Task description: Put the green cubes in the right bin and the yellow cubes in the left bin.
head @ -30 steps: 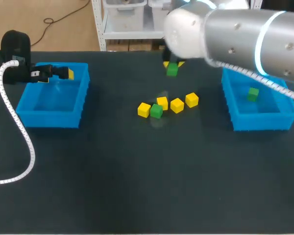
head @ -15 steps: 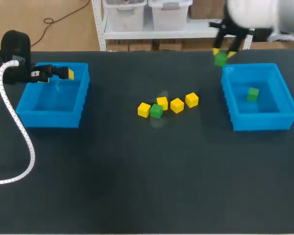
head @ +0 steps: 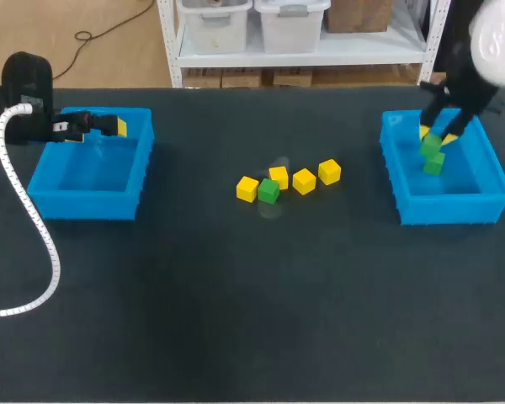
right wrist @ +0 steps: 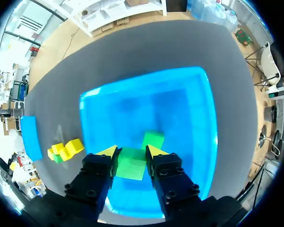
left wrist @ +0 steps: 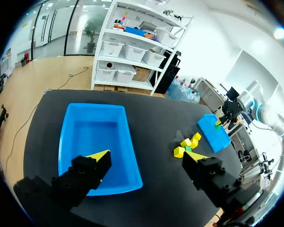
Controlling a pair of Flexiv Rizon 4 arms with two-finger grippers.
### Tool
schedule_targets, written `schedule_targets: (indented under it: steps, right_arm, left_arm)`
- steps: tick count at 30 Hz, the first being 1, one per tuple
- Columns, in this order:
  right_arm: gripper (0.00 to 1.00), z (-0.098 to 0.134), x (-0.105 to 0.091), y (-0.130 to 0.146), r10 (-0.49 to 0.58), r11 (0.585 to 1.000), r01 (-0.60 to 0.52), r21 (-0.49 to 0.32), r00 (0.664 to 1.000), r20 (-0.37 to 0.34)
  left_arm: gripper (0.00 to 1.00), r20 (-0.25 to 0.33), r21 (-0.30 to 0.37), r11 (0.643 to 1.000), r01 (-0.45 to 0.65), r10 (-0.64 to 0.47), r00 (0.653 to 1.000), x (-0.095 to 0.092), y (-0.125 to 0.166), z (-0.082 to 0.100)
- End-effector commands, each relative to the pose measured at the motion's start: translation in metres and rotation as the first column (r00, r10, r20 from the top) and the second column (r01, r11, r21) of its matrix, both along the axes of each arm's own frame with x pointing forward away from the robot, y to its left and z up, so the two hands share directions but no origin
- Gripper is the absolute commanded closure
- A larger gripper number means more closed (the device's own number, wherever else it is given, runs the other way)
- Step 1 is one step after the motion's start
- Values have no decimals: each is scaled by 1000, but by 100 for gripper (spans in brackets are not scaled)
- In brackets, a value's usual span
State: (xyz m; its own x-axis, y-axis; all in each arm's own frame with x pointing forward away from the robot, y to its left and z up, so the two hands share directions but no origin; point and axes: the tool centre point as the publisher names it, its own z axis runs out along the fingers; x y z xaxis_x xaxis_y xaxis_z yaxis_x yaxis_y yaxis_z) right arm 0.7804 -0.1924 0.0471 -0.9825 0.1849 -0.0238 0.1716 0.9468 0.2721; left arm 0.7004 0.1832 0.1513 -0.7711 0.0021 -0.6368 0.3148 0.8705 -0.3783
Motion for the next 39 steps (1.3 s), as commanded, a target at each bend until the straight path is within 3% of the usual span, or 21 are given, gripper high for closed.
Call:
schedule_targets:
  steps: [1, 7, 12, 17, 22, 32, 38, 39]
  right_arm:
    - [0, -14, 5, -1, -68, 996, 82, -34, 953, 296]
    - [0, 13, 28, 15, 34, 996, -5, -85, 937, 349]
    - [0, 51, 50, 48, 196, 978, -147, -148, 890, 411]
    - [0, 78, 60, 94, 361, 932, -303, -200, 829, 427]
    - [0, 81, 57, 143, 515, 857, -462, -228, 762, 393]
    - [0, 70, 27, 216, 781, 623, -733, -272, 569, 258]
    - [0, 75, -6, 252, 941, 339, -891, -303, 316, 124]
    - [0, 75, -9, 255, 949, 316, -898, -306, 296, 111]
  left_arm:
    - [0, 6, -7, 1000, 4, -4, 1000, -1, 1, -1]
    - [0, 6, -7, 1000, 4, -4, 1000, -1, 1, -1]
    - [0, 6, -7, 1000, 4, -4, 1000, -1, 1, -1]
    - [0, 6, -7, 1000, 4, -4, 1000, -1, 1, -1]
    - [0, 6, -7, 1000, 4, -4, 1000, -1, 1, -1]
    - [0, 6, -7, 1000, 4, -4, 1000, -1, 1, -1]
    - [0, 6, -7, 1000, 4, -4, 1000, -1, 1, -1]
    - [0, 6, -7, 1000, 4, -4, 1000, -1, 1, -1]
